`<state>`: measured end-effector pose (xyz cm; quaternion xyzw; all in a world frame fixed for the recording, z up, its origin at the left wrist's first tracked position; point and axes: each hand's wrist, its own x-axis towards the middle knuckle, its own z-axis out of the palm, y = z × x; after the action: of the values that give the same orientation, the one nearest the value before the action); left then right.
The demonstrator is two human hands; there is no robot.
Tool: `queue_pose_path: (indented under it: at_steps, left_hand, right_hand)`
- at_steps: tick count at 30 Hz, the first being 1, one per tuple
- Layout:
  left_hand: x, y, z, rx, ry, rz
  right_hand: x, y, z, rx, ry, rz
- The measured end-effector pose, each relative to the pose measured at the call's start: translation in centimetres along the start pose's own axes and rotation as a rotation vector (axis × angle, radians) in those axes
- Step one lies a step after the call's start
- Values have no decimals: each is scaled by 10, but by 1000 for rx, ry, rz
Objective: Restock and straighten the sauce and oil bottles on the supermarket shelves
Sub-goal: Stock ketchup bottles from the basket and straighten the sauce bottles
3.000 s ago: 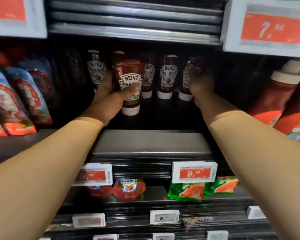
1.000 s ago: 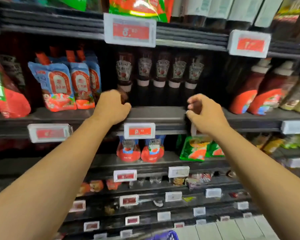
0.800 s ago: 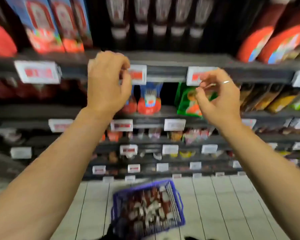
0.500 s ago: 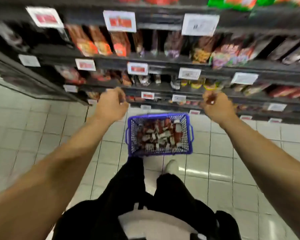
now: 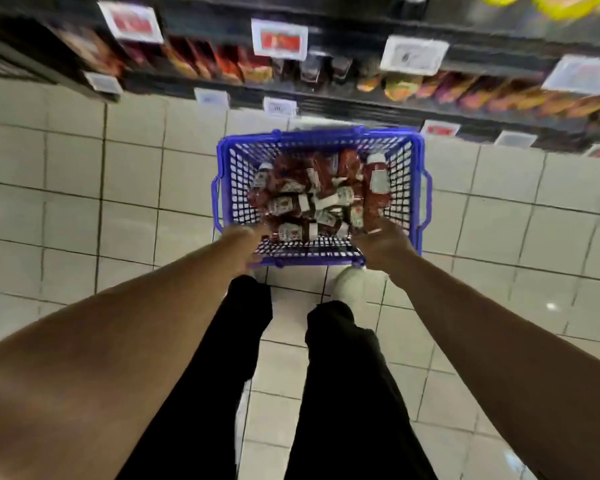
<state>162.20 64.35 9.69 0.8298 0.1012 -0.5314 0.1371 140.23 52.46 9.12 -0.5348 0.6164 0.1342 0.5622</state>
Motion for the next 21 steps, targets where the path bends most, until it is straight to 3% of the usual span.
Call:
queue_pose_path:
  at_steps: [2,4,6,11,14,16,21]
  left_hand:
    - [47,7,24,-17,-20,76]
    - [93,20,42,96,-5,293]
    - [136,32,55,242,43,401]
    - [238,54,71,644,127,454]
    - [273,55,75,881,241,632]
    - [275,53,72,829,229,707]
    - [210,60,43,613,144,918]
  right_hand:
    - [49,9,23,-110,-20,-58]
    - [101,16,40,-204,-40,-90]
    - [148,21,53,-336,-44,-130]
    - [244,24,90,-238,-11,-170]
    - [268,31,115,-212,181,-175]
    - [270,33,119,-195,248,-177]
    - [215,30,88,133,104,-52]
